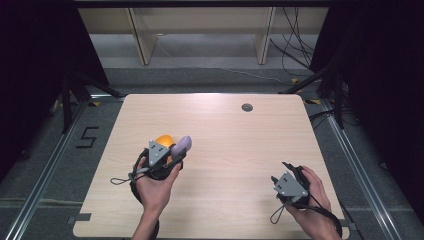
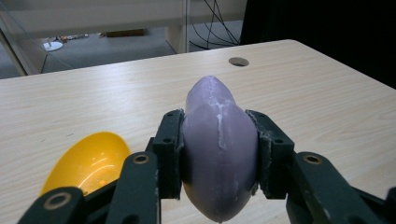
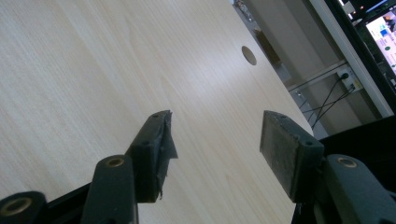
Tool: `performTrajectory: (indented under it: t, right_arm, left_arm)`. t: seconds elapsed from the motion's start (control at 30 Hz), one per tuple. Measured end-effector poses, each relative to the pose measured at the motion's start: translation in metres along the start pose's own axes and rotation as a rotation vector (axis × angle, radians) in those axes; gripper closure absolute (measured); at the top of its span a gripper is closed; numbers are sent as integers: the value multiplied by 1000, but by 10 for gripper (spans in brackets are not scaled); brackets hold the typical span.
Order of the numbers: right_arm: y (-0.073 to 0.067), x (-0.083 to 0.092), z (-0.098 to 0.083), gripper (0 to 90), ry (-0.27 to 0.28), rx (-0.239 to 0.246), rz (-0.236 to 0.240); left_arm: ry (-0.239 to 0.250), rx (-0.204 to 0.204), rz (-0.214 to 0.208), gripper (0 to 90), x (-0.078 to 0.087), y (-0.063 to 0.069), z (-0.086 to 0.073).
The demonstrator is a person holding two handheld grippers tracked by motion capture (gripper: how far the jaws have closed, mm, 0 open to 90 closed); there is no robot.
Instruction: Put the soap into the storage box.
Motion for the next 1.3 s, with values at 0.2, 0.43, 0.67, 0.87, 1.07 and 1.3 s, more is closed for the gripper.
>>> performTrajectory:
  t: [0.2,0.43,0.67,0.87,1.07,1.3]
  right_arm:
    - [0,0,0,441,-7,-3,2]
    - [1,-1,0,441,3,17,2]
    - [1,-1,0,441,4,17,5]
    - [1,-2,0,441,2,20,2]
    - [0,-3,0,441,-1,18,13]
    - [-1,-3,0,440,-6,5,15]
  left_arm:
    - [8,18,31,588,1,-7,0]
    - [19,27,70,588,0,-18,0]
    - [27,46,142,588,-4,-36,-2]
    - [9,62,204,587,-14,-58,-7]
    - [-37,62,228,587,-29,-70,-18]
    - [-81,68,239,586,-43,-75,-33]
Point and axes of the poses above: each handheld gripper's, and its own axes: x roughly backward along the jaws, z roughly out of its top, y roughly to its right, the point moved 4 cm from there along -x, roughly forward along the jaws, and after that the axes turned 5 degrees about x, right-handed, at the moved point
